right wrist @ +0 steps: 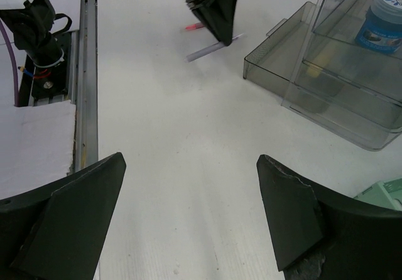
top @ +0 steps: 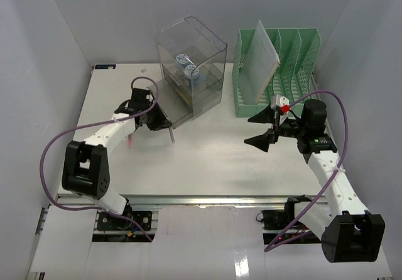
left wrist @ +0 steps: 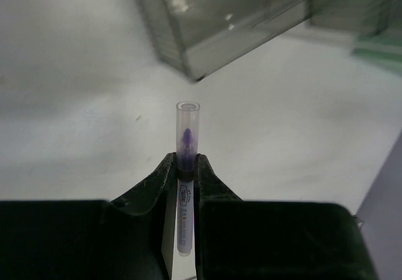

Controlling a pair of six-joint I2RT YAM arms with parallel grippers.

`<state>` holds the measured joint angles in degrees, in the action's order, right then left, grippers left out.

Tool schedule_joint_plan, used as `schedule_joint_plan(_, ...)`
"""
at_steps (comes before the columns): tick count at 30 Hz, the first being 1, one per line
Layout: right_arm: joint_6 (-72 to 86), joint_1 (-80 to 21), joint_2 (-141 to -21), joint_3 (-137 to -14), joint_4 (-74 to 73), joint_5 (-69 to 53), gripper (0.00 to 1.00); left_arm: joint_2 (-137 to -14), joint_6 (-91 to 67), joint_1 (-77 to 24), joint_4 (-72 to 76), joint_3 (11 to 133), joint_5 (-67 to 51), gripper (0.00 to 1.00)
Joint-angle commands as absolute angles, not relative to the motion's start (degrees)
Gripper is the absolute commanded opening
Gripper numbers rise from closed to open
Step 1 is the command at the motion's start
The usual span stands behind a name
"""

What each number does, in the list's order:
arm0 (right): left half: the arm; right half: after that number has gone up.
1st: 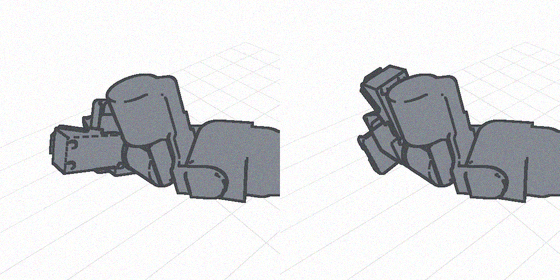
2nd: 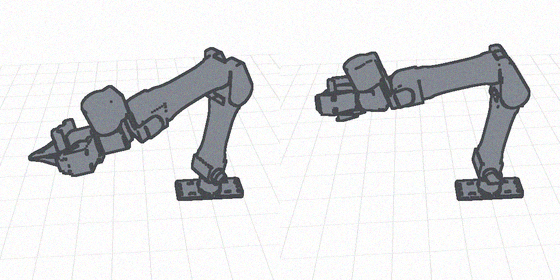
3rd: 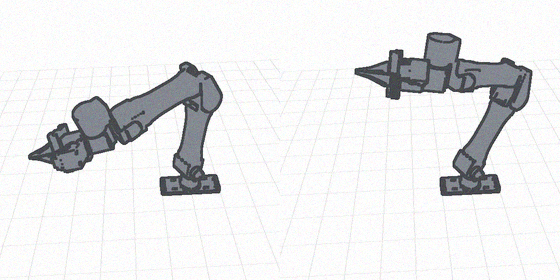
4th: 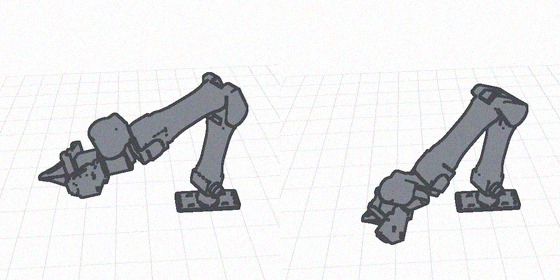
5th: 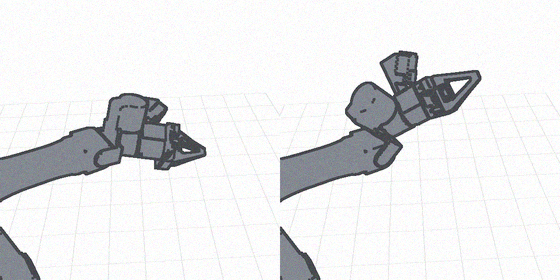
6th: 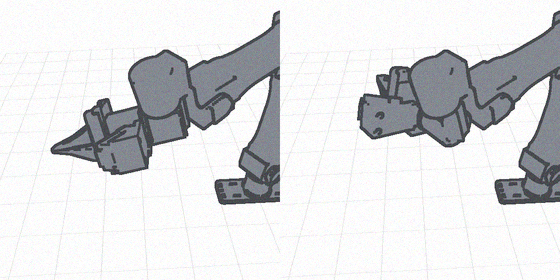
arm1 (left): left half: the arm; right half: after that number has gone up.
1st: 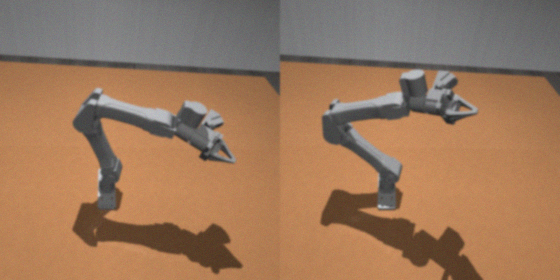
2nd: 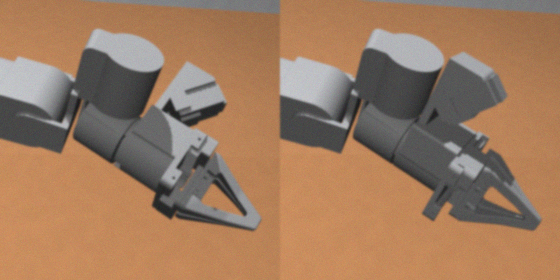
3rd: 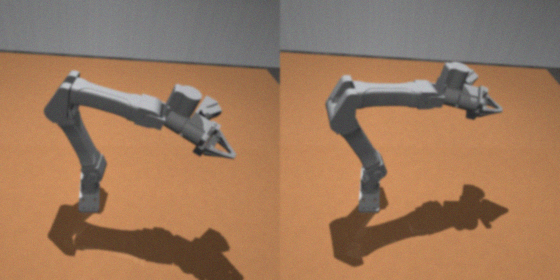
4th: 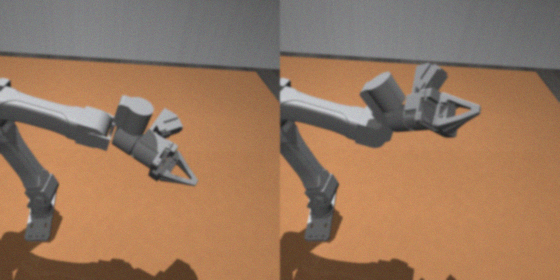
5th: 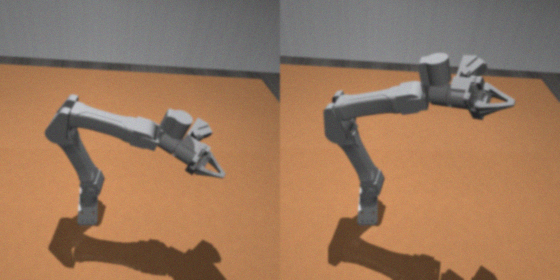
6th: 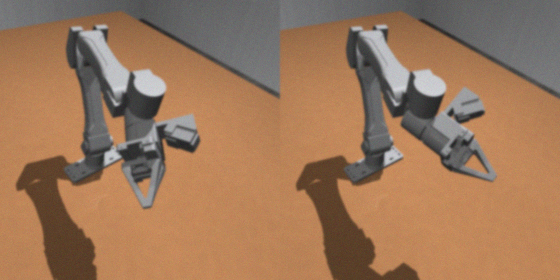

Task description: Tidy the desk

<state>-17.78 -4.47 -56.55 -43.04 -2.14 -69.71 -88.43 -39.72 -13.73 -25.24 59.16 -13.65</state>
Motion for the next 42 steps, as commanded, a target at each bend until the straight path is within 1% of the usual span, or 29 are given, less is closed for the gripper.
schedule_joint_plan(1, -16.9, -4.1, -55.7, -42.6, 0.9, -70.9, 0.92, -96.0, -46.6, -13.2, -19.0, 70.4, -18.6, 0.00)
schedule_joint_plan(7, -17.2, -3.9, -55.6, -42.5, 0.9, -70.7, 0.92, -110.4, -50.2, -11.0, -21.0, 86.2, -16.6, 0.00)
schedule_joint_plan(8, -17.2, -3.8, -55.7, -42.5, 0.8, -70.6, 0.92, -112.4, -50.3, -10.7, -21.9, 89.1, -16.0, 0.03)
schedule_joint_plan(9, -17.2, -3.6, -55.7, -42.5, 0.8, -70.6, 0.92, -114.6, -50.2, -10.3, -22.7, 91.6, -15.3, 0.08)
schedule_joint_plan(10, -17.3, -3.5, -55.8, -42.5, 0.8, -70.6, 0.92, -115.9, -50.1, -10.2, -24.0, 92.9, -15.1, 0.16)
schedule_joint_plan(11, -17.4, -3.3, -55.8, -42.6, 0.7, -70.5, 0.92, -117.2, -49.9, -10.0, -24.8, 94.5, -15.0, 0.27)
schedule_joint_plan(12, -17.4, -3.1, -55.8, -42.6, 0.7, -70.6, 0.92, -117.9, -49.7, -9.9, -25.0, 95.4, -15.0, 0.34)
schedule_joint_plan(13, -17.3, -3.0, -55.7, -42.6, 0.7, -70.7, 0.92, -118.4, -49.4, -9.8, -25.0, 96.1, -15.0, 0.39)
schedule_joint_plan(15, -17.3, -2.8, -55.7, -42.5, 0.7, -70.9, 0.92, -118.2, -48.6, -9.7, -25.0, 96.6, -15.5, 0.45)
schedule_joint_plan(17, -17.4, -2.6, -55.8, -42.5, 0.7, -71.0, 0.92, -117.1, -47.1, -9.7, -25.0, 97.1, -15.8, 0.49)
schedule_joint_plan(20, -17.4, -2.4, -56.0, -42.5, 0.7, -71.0, 0.92, -113.6, -44.5, -9.1, -25.0, 95.9, -15.7, 0.50)
schedule_joint_plan(23, -17.6, -2.0, -56.0, -42.5, 0.6, -71.0, 0.92, -107.3, -39.5, -7.6, -25.2, 91.1, -15.6, 0.50)
schedule_joint_plan(27, -17.7, -1.5, -56.1, -42.4, 0.6, -71.2, 0.92, -95.5, -30.4, -3.1, -26.8, 77.9, -11.6, 0.50)
schedule_joint_plan(31, -17.8, -1.4, -56.2, -42.4, 0.4, -71.5, 0.92, -89.4, -21.3, 4.8, -30.3, 68.3, -6.1, 0.53)
schedule_joint_plan(35, -18.1, -1.3, -56.5, -42.4, 0.4, -71.2, 0.92, -90.5, -14.8, 7.2, -33.3, 64.7, 1.0, 0.64)
schedule_joint_plan(36, -18.2, -1.1, -56.6, -42.3, 0.4, -71.2, 0.92, -91.3, -13.3, 7.3, -34.0, 64.5, 2.6, 0.66)
schedule_joint_plan(42, -18.6, -0.7, -56.7, -42.2, 0.3, -71.1, 0.93, -94.7, -9.6, 7.3, -34.6, 64.2, 4.4, 0.66)
